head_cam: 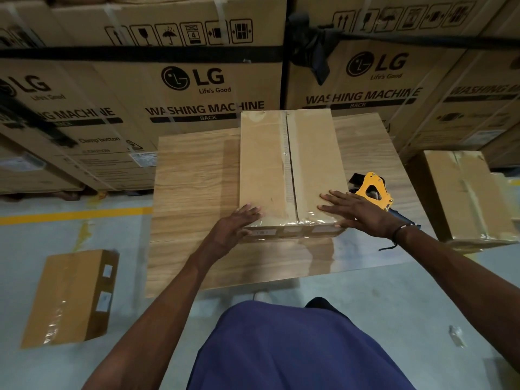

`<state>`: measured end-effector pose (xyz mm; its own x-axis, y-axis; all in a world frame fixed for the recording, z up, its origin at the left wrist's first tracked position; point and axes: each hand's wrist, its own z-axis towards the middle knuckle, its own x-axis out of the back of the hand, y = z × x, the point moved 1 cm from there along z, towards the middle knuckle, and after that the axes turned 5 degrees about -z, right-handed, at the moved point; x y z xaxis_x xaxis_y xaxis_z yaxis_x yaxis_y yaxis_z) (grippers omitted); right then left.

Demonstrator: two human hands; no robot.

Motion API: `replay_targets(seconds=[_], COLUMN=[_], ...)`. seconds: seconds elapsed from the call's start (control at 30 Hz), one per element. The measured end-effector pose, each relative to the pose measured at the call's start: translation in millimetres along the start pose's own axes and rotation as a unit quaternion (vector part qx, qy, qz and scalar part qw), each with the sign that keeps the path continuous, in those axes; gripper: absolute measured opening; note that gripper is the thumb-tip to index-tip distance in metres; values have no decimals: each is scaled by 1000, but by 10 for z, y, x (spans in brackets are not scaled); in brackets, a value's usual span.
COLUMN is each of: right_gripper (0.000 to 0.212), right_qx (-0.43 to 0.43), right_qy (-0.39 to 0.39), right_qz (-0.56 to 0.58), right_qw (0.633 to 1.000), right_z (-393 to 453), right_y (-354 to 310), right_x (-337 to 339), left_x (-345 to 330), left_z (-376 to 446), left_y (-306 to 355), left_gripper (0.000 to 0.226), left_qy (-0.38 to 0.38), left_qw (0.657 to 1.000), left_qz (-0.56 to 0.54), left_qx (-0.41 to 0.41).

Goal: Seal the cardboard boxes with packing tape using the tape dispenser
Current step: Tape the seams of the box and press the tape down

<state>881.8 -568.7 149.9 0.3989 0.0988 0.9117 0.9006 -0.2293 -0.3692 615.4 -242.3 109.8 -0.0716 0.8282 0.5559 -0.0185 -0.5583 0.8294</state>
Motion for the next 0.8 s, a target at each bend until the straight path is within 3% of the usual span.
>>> replay_targets(seconds=[0.1, 0.2, 0.23, 0.3, 0.4, 0.43, 0.5, 0.67, 0.8], right_gripper=[71, 85, 85, 81, 112, 125, 141, 148, 144], right_qx=[12, -15, -37, -131, -369, -423, -477, -485, -468], right_qy=[-37, -61, -37, 96, 285, 302, 303, 319, 333], right_qz=[44, 85, 111, 151, 210, 213, 202, 205, 250], right_qw=[998, 994, 992, 975, 859, 828, 800, 788, 779], right_z=[28, 51, 71, 142, 316, 379, 455, 445, 400], right_y=[87, 70, 21, -168, -592, -730, -927, -955, -866], right_x=[73, 132, 123, 27, -248, -320, -402, -446, -483], left_x=[2, 2, -28, -173, -497, -580, -667, -638, -552], left_z=[0, 34, 50, 78, 199, 271, 414, 614, 556], left_y=[-19, 32, 85, 245, 531, 609, 727, 730, 536], left_gripper=[55, 76, 78, 72, 76, 83, 95, 95, 96], left_qy=[6, 19, 55, 168, 270, 282, 302, 321, 313], left_qw=[999, 998, 997, 983, 951, 940, 915, 879, 892], left_qz=[-30, -45, -32, 13, 73, 79, 73, 6, -42], left_qx=[11, 39, 50, 71, 134, 175, 255, 352, 325])
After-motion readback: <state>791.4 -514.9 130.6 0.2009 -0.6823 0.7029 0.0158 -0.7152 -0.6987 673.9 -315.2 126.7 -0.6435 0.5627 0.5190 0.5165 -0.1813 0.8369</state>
